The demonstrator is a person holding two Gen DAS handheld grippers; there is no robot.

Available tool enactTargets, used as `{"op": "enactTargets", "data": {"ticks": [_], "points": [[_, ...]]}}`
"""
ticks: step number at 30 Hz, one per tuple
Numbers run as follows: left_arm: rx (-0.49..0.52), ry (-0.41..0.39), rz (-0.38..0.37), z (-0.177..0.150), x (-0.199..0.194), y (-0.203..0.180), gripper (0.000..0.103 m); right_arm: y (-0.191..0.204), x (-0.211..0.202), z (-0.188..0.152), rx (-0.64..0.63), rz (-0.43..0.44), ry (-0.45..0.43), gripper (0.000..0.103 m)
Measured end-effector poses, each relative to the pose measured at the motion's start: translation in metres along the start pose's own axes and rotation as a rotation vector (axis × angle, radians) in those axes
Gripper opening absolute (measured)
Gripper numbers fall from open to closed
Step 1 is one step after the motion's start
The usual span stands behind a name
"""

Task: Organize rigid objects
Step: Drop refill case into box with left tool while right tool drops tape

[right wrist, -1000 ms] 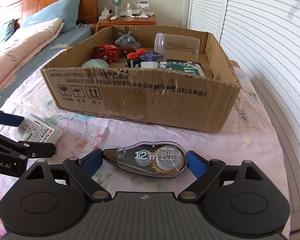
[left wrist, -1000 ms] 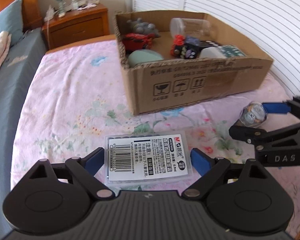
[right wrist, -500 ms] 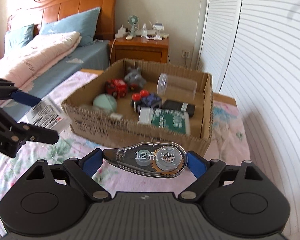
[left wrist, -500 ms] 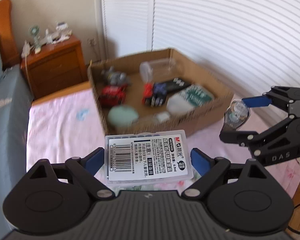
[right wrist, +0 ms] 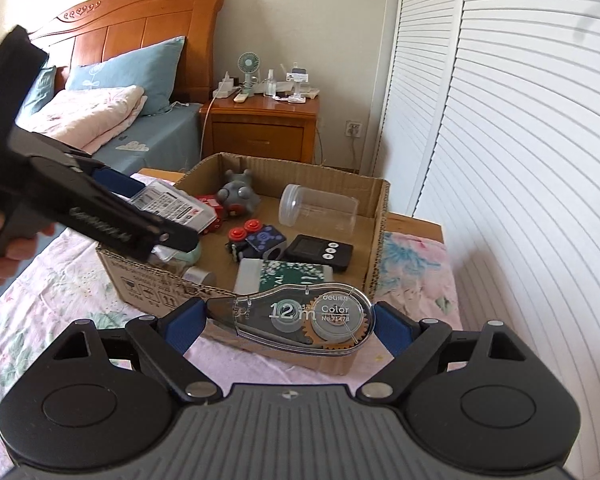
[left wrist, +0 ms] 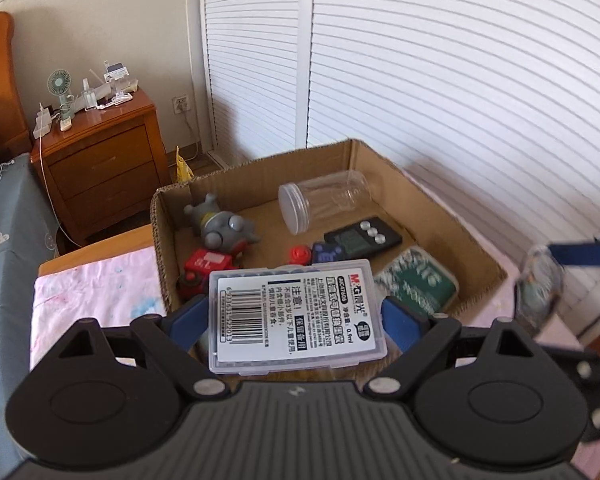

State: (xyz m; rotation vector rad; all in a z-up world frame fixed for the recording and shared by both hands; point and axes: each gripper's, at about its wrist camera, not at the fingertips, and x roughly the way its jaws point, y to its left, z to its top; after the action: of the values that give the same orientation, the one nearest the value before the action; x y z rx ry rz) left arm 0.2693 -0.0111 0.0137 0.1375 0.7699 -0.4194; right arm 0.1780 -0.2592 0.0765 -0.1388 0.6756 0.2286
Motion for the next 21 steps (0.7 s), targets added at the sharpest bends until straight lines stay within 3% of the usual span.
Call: {"op": "enactTargets", "data": {"ticks": [6, 21], "points": [[-0.045, -0.011, 0.014, -0.004, -0.002, 0.003, 0.095, 0.0, 0.0, 0.003, -0.01, -0.008, -0.001, 0.093], [-0.083, -0.156, 0.116, -0.058, -0.078, 0.004, 0.102, 0.009, 0.03, 0.048, 0.001, 0.039, 0.014, 0.093]]}}
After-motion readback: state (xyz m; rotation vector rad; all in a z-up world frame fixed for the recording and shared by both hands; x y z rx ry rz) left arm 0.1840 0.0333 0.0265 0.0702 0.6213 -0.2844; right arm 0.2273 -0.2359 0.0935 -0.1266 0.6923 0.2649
